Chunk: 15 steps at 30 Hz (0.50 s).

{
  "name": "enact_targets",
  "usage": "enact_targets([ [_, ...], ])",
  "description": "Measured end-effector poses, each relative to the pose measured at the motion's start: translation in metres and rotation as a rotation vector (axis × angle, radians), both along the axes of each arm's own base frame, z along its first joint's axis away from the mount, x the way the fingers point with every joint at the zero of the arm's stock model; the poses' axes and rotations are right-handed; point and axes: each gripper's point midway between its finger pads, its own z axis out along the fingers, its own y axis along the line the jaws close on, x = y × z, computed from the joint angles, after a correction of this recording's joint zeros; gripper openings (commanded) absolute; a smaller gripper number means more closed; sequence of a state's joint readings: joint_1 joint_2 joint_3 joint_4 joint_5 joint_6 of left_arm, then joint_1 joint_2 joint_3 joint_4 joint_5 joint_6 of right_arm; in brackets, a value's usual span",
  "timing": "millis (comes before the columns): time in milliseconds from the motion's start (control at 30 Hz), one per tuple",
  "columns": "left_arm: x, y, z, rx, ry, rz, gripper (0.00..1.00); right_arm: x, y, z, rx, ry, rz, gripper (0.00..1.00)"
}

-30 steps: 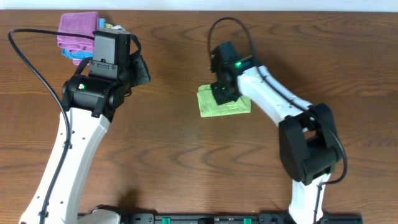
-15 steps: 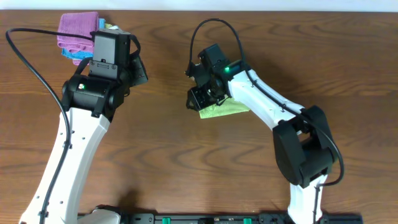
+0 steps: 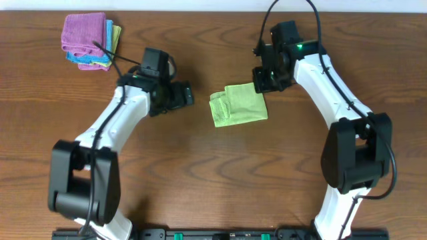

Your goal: Fold the cloth

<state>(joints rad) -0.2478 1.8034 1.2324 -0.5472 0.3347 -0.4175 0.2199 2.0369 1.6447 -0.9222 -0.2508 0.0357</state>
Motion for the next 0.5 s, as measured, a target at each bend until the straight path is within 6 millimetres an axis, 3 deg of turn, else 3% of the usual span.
enact_targets([
  [233, 0.002, -0.059, -0.014, -0.146, -0.013, -0.131, 0.95, -0.004, -0.040, -0.034, -0.115, 0.011, -0.078, 0.01],
  [333, 0.000, -0.072, -0.014, -0.195, -0.013, -0.163, 0.95, -0.009, -0.053, -0.049, -0.138, 0.028, -0.105, 0.01],
  [500, -0.002, -0.085, -0.016, -0.272, 0.009, -0.191, 0.95, -0.002, -0.057, -0.054, -0.138, -0.010, -0.129, 0.01],
])
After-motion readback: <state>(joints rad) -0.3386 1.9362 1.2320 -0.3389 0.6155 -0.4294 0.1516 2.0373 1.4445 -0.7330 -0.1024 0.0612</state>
